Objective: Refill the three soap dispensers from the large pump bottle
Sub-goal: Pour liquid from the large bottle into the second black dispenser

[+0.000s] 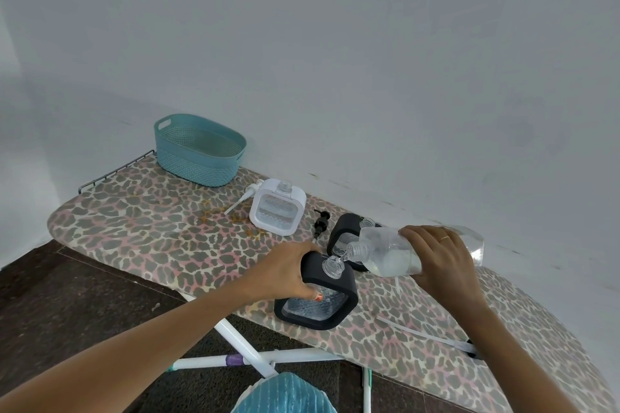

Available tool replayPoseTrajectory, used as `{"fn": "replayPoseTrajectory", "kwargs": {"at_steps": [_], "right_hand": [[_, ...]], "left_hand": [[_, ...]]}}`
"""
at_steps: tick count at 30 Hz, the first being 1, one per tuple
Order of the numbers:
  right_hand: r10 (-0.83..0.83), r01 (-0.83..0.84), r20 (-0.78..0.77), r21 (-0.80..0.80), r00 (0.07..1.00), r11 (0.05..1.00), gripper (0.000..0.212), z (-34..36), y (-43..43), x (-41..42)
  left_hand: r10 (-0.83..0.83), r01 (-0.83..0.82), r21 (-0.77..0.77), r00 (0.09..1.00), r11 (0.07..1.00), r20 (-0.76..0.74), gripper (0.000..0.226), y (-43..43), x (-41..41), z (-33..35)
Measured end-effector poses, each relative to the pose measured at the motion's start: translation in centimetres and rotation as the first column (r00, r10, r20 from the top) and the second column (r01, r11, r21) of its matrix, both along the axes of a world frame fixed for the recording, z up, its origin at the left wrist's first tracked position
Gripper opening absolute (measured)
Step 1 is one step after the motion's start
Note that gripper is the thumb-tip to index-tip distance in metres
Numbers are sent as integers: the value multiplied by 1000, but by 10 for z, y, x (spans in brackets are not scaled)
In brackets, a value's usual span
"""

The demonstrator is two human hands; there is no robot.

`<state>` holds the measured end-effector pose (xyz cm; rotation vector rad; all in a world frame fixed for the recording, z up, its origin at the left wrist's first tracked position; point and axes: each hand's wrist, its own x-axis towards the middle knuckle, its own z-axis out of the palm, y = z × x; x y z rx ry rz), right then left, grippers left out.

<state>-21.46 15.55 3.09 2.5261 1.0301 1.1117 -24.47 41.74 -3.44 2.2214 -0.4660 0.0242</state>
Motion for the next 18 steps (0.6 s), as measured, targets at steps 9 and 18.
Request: {"fn": "replayPoseTrajectory", "kwargs": {"at_steps": [9, 18], "right_hand": [[2, -2, 7, 0, 1000, 1000, 73, 3, -2, 0], [-2, 2, 31, -4, 1000, 1000, 62, 7, 0, -2]], "left_hand": [[3, -3, 5, 1000, 1000, 9, 56, -1, -1, 1], [8, -8, 10, 1000, 1000, 6, 57, -2, -2, 3]]}}
